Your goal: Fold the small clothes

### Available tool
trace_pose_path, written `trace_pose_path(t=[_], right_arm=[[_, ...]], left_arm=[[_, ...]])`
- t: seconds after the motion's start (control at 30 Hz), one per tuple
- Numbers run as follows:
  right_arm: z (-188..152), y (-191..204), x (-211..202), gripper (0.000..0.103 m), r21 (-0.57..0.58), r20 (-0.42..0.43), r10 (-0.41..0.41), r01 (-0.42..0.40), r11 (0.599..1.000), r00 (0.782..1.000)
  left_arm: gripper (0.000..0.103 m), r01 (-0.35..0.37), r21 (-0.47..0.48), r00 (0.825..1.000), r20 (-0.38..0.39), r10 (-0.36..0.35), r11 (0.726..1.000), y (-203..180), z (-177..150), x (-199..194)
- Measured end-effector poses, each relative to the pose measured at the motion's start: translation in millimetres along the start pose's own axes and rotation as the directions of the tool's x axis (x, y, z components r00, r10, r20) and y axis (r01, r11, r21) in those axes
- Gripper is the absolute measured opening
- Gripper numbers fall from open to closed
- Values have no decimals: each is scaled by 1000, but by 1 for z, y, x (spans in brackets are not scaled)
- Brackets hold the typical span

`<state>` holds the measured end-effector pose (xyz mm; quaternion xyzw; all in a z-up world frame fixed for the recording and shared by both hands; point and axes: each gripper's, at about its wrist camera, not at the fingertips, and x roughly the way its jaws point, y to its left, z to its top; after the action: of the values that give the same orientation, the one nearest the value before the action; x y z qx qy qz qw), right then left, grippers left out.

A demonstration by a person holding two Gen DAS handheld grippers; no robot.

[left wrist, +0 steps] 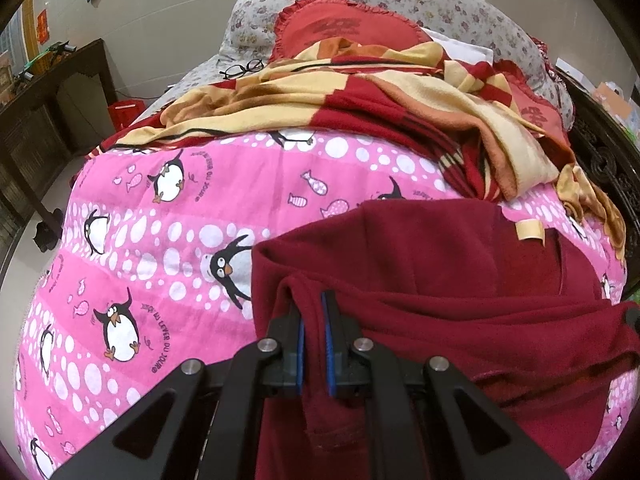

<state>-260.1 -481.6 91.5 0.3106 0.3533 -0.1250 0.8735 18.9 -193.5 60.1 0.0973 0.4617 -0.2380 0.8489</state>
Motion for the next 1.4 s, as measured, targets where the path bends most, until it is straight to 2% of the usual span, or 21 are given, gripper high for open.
trace_pose_path(t=[0.07, 0.13, 0.17, 0.23, 0.37, 0.5, 0.57, 0.77, 0.83, 0.9, 0.97, 1.07, 1.13, 1.27, 1.4], right_arm=[[7, -11, 2, 31, 78, 21, 38, -40, 996, 999], [11, -32, 10, 31, 226, 29, 101, -105, 968, 994], [12, -36, 15, 31, 257, 19, 110, -111, 960, 994], [12, -43, 28, 31, 267, -10, 99, -93, 959, 995], [9, -47, 23, 32, 254, 2, 148, -144, 957, 989], [8, -45, 11, 38, 211, -12, 143, -137, 968, 990], [9, -45, 2, 47, 190, 0, 114, -112, 975, 994], [5, -45, -25, 47, 157, 33, 105, -109, 982, 994], [-3, -38, -33, 47, 114, 34, 102, -105, 988, 994], [-12, -29, -40, 47, 65, 29, 94, -96, 993, 995], [-20, -22, -42, 47, 38, 16, 102, -102, 994, 995], [-30, -10, -38, 47, -6, -20, 113, -113, 994, 993], [-35, -4, -37, 47, -31, -30, 101, -102, 994, 994], [-39, 7, -35, 47, -75, -34, 114, -117, 990, 993], [-47, 24, -17, 47, -182, -83, 31, -46, 982, 996]], left_arm=[[8, 15, -13, 1000, -5, -15, 1000, 2, 2, -1], [10, 40, -35, 999, -9, -40, 999, 6, 5, -1], [11, 60, -48, 998, -8, -61, 997, 9, 6, -1], [11, 94, -60, 995, -16, -96, 994, 14, 9, -2], [13, 138, -59, 990, -15, -139, 989, 19, 11, -9], [13, 162, -25, 987, 16, -162, 986, 18, 11, -26], [15, 174, -9, 985, 24, -173, 985, 17, 12, -33], [23, 210, 18, 977, 43, -210, 978, 22, 8, -52], [32, 229, 22, 972, 46, -230, 973, 24, 7, -55], [74, 203, 14, 976, 80, -204, 979, 28, 8, -59], [82, 186, -33, 970, 164, -178, 982, 40, 10, -70], [82, 224, -80, 964, 166, -209, 971, 55, 16, -79], [82, 231, -69, 961, 171, -216, 971, 60, 11, -88], [82, 203, 53, 967, 145, -209, 978, 52, -14, -100], [81, 197, 147, 977, 47, -206, 969, 30, -50, -86]])
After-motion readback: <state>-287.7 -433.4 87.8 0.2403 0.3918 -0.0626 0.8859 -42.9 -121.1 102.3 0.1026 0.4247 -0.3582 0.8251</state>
